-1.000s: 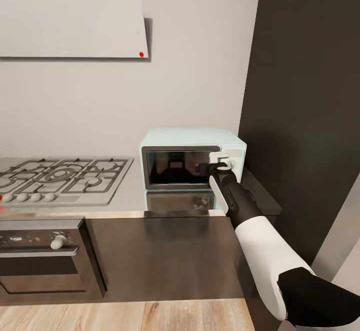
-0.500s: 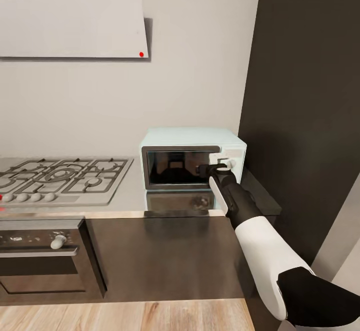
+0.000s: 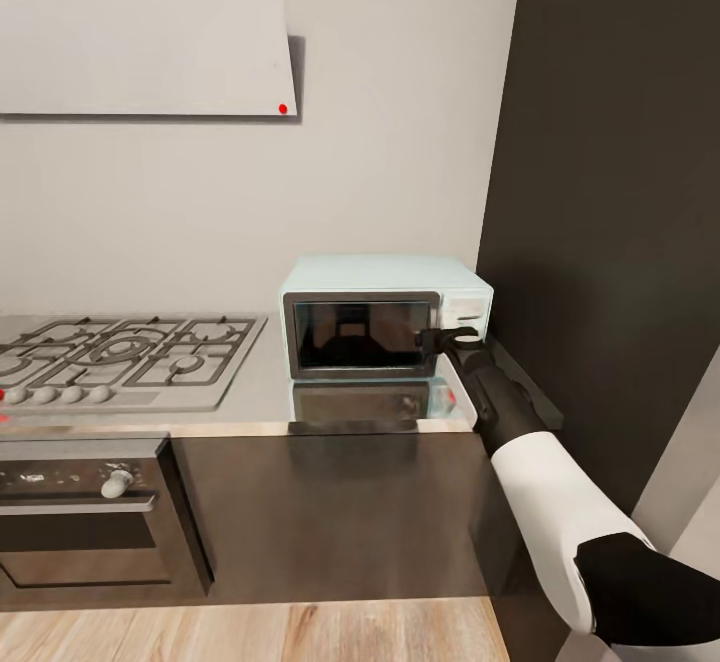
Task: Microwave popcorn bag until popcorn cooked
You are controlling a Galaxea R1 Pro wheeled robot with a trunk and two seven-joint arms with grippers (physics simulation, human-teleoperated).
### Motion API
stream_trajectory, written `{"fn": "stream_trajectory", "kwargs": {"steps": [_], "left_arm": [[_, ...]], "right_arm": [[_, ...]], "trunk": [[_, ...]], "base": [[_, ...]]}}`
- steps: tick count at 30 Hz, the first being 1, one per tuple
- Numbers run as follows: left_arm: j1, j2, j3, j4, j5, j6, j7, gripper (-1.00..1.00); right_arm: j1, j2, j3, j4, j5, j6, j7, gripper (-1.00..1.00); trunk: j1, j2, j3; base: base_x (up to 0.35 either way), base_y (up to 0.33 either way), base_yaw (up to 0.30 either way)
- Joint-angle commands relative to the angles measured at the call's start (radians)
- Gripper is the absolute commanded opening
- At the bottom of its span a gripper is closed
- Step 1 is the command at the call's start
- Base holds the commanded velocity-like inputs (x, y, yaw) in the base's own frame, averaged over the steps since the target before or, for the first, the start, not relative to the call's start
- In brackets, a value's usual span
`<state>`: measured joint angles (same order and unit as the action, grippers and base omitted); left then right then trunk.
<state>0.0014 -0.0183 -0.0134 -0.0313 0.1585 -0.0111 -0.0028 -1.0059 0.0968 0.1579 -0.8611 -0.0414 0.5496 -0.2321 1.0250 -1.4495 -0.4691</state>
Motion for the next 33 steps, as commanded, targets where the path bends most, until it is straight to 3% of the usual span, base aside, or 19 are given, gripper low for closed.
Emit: {"fn": "stream_trajectory", "kwargs": {"steps": [1, 19, 32, 33], "left_arm": [[0.0, 0.0, -0.002, -0.001, 0.009, -0.001, 0.0, 1.0], [0.0, 0.0, -0.003, -0.004, 0.009, -0.003, 0.0, 1.0], [0.0, 0.0, -0.003, -0.004, 0.008, -0.004, 0.0, 1.0], [0.0, 0.0, -0.003, -0.004, 0.009, -0.004, 0.0, 1.0]], "right_arm": [[-0.001, 0.0, 0.003, -0.001, -0.005, 0.005, -0.007, 1.0], [0.0, 0.023, 0.005, 0.027, -0.008, -0.005, -0.007, 1.0], [0.036, 0.02, 0.005, 0.016, 0.001, -0.078, -0.003, 1.0], [0.036, 0.02, 0.005, 0.016, 0.001, -0.138, -0.003, 1.0]], "trunk": [[0.0, -0.001, -0.001], [0.0, -0.001, -0.001], [0.0, -0.001, -0.001], [0.0, -0.001, -0.001]], "base": [[0.0, 0.0, 0.0], [0.0, 0.0, 0.0], [0.0, 0.0, 0.0], [0.0, 0.0, 0.0]]}}
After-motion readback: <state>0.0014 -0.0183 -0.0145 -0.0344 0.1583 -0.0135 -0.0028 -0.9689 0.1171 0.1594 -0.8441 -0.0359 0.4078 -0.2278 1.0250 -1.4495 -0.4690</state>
